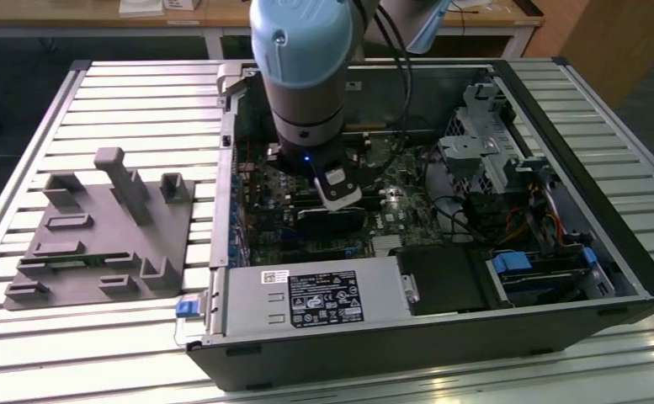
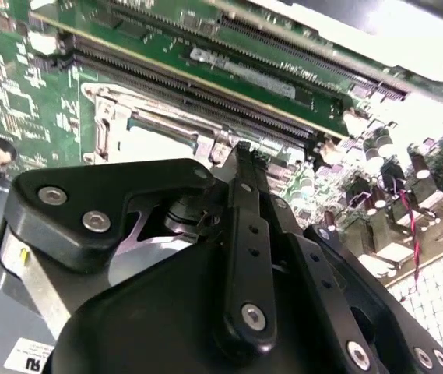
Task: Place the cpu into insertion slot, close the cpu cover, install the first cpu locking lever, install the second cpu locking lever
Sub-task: 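Install the second cpu locking lever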
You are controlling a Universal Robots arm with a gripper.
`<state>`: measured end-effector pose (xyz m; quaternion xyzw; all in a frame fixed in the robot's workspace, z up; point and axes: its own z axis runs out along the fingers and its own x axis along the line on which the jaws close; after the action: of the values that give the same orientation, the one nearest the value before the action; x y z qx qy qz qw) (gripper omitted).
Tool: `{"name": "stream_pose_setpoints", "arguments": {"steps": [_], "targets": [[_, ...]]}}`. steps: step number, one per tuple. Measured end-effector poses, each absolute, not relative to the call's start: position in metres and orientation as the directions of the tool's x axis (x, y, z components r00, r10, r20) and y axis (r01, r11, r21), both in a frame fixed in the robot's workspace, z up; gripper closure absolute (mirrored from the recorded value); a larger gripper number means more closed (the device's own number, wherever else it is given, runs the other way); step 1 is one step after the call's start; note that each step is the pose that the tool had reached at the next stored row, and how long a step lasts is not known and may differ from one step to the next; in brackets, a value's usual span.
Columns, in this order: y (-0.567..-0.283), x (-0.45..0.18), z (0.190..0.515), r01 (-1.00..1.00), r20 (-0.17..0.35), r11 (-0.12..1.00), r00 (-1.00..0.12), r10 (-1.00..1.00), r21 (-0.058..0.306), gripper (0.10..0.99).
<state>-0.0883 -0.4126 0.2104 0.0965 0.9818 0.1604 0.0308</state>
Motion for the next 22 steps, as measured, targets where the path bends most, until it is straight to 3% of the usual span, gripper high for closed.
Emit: {"name": "stream_pose_setpoints", "arguments": {"steps": [22], "targets": [[-0.388,-0.053,0.21,0.194,-0.052,0.956,-0.976,0.211,0.221,0.98]]}}
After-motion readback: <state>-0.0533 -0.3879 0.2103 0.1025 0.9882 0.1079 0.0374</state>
